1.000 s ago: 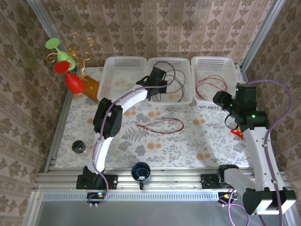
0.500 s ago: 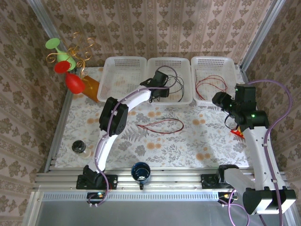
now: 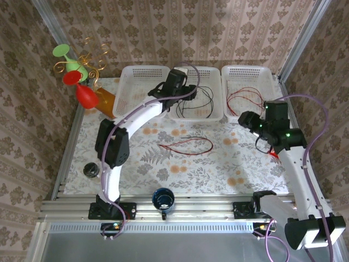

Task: Untangle the cables

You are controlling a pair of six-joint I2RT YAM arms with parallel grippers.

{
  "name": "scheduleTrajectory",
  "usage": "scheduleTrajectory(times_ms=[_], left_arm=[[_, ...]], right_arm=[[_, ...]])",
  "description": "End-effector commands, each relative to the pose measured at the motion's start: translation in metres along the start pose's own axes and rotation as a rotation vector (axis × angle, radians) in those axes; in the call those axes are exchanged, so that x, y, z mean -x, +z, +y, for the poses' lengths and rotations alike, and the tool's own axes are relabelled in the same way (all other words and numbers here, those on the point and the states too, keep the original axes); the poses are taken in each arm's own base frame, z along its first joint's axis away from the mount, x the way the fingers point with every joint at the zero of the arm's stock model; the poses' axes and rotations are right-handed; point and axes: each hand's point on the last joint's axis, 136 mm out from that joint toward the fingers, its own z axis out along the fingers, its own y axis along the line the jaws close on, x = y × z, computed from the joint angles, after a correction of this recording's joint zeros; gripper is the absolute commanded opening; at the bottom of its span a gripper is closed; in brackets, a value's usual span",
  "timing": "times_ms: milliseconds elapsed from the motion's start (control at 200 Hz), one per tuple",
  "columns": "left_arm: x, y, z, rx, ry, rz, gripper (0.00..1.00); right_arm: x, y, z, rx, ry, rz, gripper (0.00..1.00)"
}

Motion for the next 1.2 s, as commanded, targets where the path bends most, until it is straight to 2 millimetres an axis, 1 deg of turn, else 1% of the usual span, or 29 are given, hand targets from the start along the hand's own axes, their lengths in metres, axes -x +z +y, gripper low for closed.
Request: scheduleTrajectory(times_ms=[0, 15, 30, 75, 120, 220, 255, 265, 290, 350, 440, 535, 585, 610, 625, 680, 760, 860, 975, 1070, 1190], left_arm=[[0.012, -0.038, -0.010, -0.063, 0.029, -0.061, 0.71], [0.012, -0.043, -0.010, -0.067, 0.027, -0.066, 0.71], [0.009, -0.045, -0.009, -0.069, 0.028, -0.060, 0.71], [0.007, -0.062, -0.008, -0.079, 0.024, -0.065, 0.71], [0.001, -0.075, -0.004, -0.079, 0.016, -0.057, 0.71], [-0.022, -0.100, 0.004, -0.078, -0.004, -0.025, 0.71], [-0.027, -0.110, 0.008, -0.073, -0.020, -0.025, 0.71], [-0.032, -0.110, 0.010, -0.069, -0.023, -0.017, 0.71], [-0.035, -0.117, 0.011, -0.069, -0.033, -0.021, 0.70], [-0.051, -0.127, 0.016, -0.061, -0.049, -0.012, 0.70], [-0.072, -0.139, 0.023, -0.041, -0.064, 0.003, 0.70], [-0.086, -0.150, 0.031, -0.022, -0.081, 0.009, 0.70], [-0.092, -0.154, 0.035, -0.008, -0.089, 0.008, 0.70], [-0.093, -0.157, 0.037, -0.002, -0.091, 0.005, 0.70], [-0.094, -0.158, 0.038, -0.001, -0.093, 0.005, 0.70], [-0.097, -0.163, 0.041, 0.008, -0.099, 0.001, 0.70], [-0.099, -0.169, 0.046, 0.022, -0.106, -0.006, 0.70], [-0.102, -0.174, 0.050, 0.032, -0.108, -0.007, 0.70], [-0.105, -0.178, 0.051, 0.035, -0.108, -0.004, 0.70], [-0.107, -0.180, 0.054, 0.042, -0.111, -0.003, 0.70], [-0.106, -0.180, 0.055, 0.047, -0.117, -0.006, 0.70]], right_arm=[[-0.039, 0.018, -0.001, -0.008, -0.021, 0.113, 0.65], [-0.042, 0.019, 0.000, -0.009, -0.024, 0.118, 0.65], [-0.047, 0.021, -0.001, -0.012, -0.031, 0.131, 0.64], [-0.062, 0.028, -0.002, -0.018, -0.048, 0.165, 0.63], [-0.077, 0.035, -0.004, -0.026, -0.071, 0.200, 0.62], [-0.104, 0.051, -0.004, -0.023, -0.127, 0.271, 0.58], [-0.112, 0.057, -0.005, -0.027, -0.144, 0.292, 0.54], [-0.113, 0.058, -0.005, -0.030, -0.150, 0.296, 0.53], [-0.118, 0.062, -0.006, -0.041, -0.164, 0.309, 0.51], [-0.124, 0.071, -0.007, -0.077, -0.205, 0.330, 0.46], [-0.131, 0.085, -0.007, -0.131, -0.272, 0.350, 0.39], [-0.138, 0.100, -0.004, -0.169, -0.328, 0.374, 0.33], [-0.142, 0.109, -0.001, -0.177, -0.354, 0.387, 0.32], [-0.141, 0.112, 0.003, -0.174, -0.364, 0.380, 0.32], [-0.145, 0.117, 0.001, -0.190, -0.371, 0.393, 0.32], [-0.148, 0.127, 0.003, -0.203, -0.395, 0.404, 0.32], [-0.148, 0.138, 0.008, -0.210, -0.403, 0.411, 0.32], [-0.147, 0.148, 0.011, -0.218, -0.413, 0.410, 0.32], [-0.145, 0.158, 0.007, -0.256, -0.442, 0.413, 0.32], [-0.148, 0.166, 0.006, -0.263, -0.459, 0.425, 0.32], [-0.150, 0.174, 0.005, -0.271, -0.478, 0.439, 0.29]])
